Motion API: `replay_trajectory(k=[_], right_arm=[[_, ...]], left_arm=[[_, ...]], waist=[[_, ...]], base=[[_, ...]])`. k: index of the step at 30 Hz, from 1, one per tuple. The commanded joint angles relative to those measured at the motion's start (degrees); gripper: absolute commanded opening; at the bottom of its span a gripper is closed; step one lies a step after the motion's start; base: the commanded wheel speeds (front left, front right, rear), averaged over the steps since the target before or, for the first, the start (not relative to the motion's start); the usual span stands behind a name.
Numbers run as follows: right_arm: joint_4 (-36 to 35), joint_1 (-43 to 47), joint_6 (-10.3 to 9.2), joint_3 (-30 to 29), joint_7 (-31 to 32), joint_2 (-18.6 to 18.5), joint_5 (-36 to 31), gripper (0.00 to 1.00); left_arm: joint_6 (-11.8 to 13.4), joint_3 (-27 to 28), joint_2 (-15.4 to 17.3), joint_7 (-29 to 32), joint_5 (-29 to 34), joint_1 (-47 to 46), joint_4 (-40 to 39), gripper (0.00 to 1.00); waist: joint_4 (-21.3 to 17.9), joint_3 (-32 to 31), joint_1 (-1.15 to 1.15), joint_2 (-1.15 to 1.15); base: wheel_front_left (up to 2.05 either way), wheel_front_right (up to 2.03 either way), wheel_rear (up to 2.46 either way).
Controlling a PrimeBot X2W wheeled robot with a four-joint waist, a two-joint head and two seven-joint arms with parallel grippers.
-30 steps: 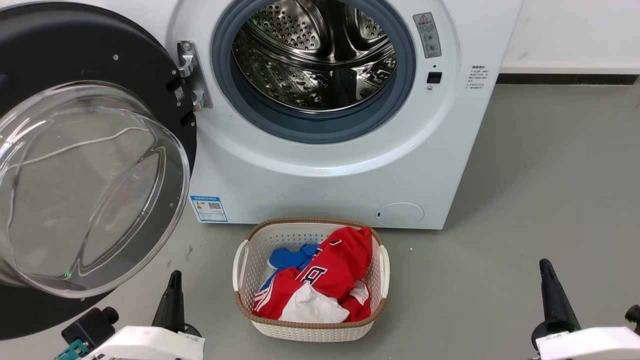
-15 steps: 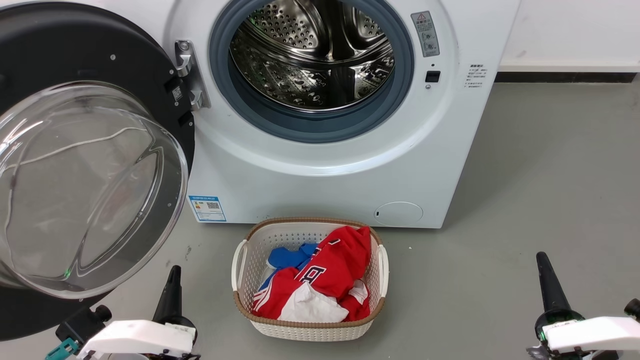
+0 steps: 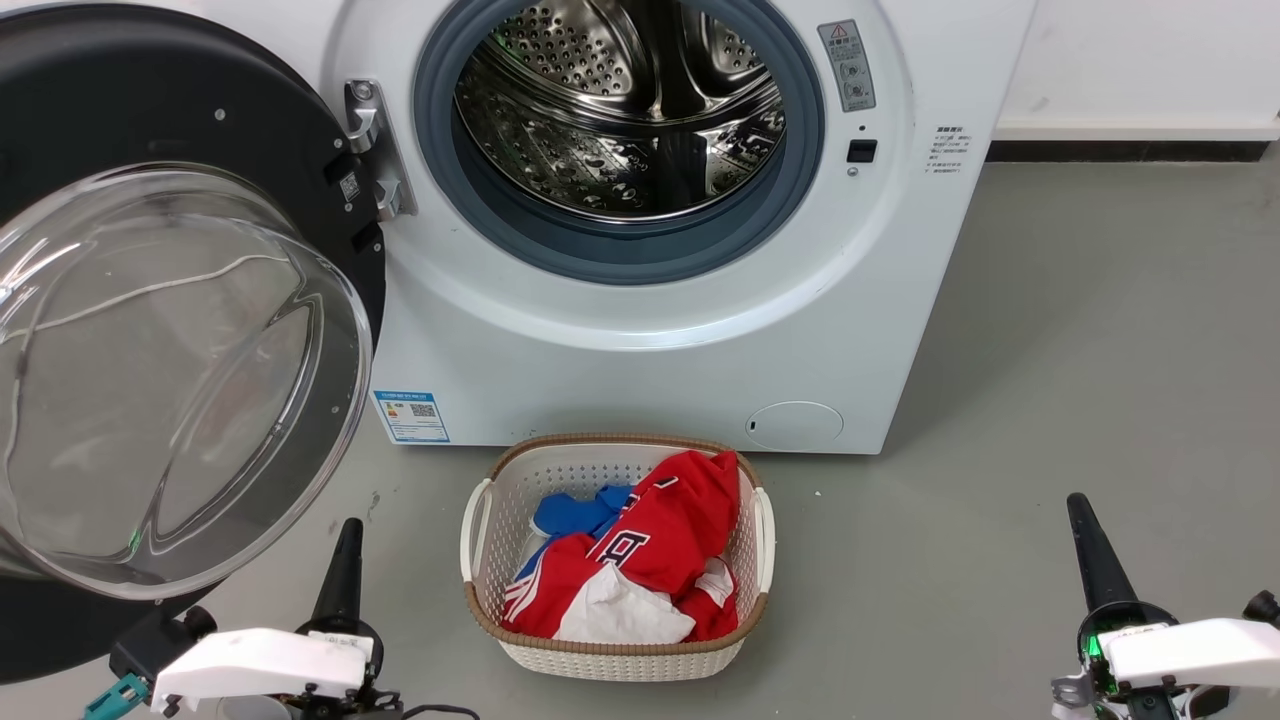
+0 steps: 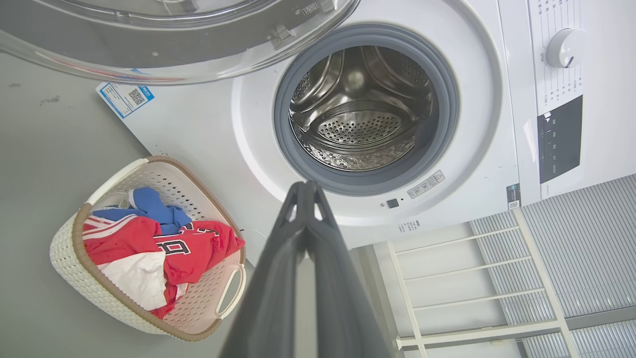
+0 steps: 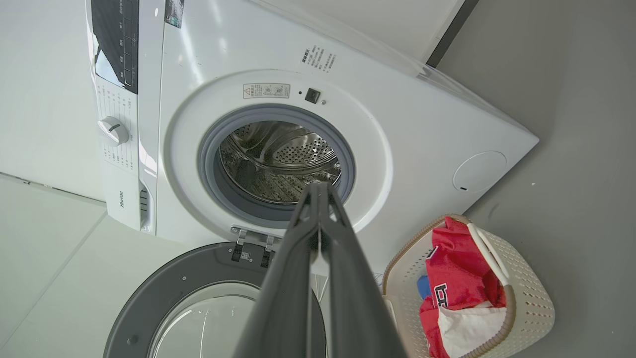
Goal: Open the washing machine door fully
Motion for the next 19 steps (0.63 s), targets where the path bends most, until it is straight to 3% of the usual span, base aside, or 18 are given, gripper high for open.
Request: replay_trajectory(k=[1,19], right_arm=[[-0.04,-1.46,0.01,-0.14,0.24,-0.41,1.49,0.0],[1.77,-3.45,0.0,-0.57,2.74,-0.27,10.51,0.0]], left_arm=[[-0.43,0.28,0.1,0.33,-1.35,-1.44,-0.23,0.0],[-1.03,1.08,-0.02,2.75,-11.52,-2.79,0.64,0.0]], waist=[[-0.02,0.01,0.0,0.0],[-0.34,0.18,0.0,0.0]], base=[[0.0,0.0,0.0],[0.0,0.0,0.0]])
